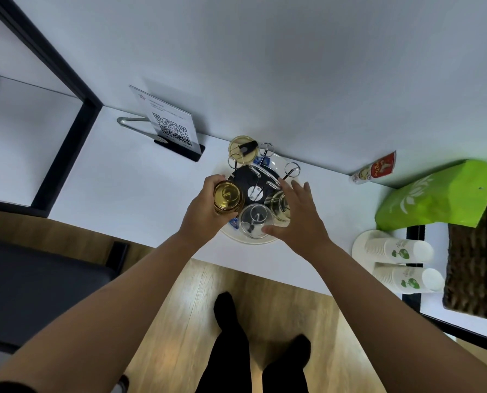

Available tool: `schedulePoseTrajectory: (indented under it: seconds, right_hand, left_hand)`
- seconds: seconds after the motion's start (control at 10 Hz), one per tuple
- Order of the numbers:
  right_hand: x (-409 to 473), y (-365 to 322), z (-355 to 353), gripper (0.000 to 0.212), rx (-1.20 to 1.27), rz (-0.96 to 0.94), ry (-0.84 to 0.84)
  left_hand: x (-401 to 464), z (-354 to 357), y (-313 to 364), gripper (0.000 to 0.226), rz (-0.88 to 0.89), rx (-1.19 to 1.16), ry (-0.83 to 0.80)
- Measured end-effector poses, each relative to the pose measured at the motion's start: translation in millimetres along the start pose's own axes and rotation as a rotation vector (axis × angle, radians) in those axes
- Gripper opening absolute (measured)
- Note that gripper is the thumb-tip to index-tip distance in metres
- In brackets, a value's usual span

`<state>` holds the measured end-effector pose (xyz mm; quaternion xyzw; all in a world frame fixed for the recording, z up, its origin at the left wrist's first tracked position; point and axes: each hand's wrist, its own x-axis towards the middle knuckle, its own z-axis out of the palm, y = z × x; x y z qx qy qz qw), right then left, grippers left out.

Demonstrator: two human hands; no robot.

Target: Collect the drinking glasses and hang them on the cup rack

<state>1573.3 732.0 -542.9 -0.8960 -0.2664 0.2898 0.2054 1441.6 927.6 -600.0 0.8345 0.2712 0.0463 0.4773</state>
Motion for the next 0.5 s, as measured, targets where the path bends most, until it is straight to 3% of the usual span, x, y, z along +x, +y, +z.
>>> schedulePoseTrajectory:
  seconds: [0.5]
  right_hand:
    - [-17.2, -1.8, 4.1, 0.114, 0.011, -0.007, 0.044]
  left_hand:
    - [-20.5, -15.7, 5.5, 0.113, 0.03, 0.078, -0.037]
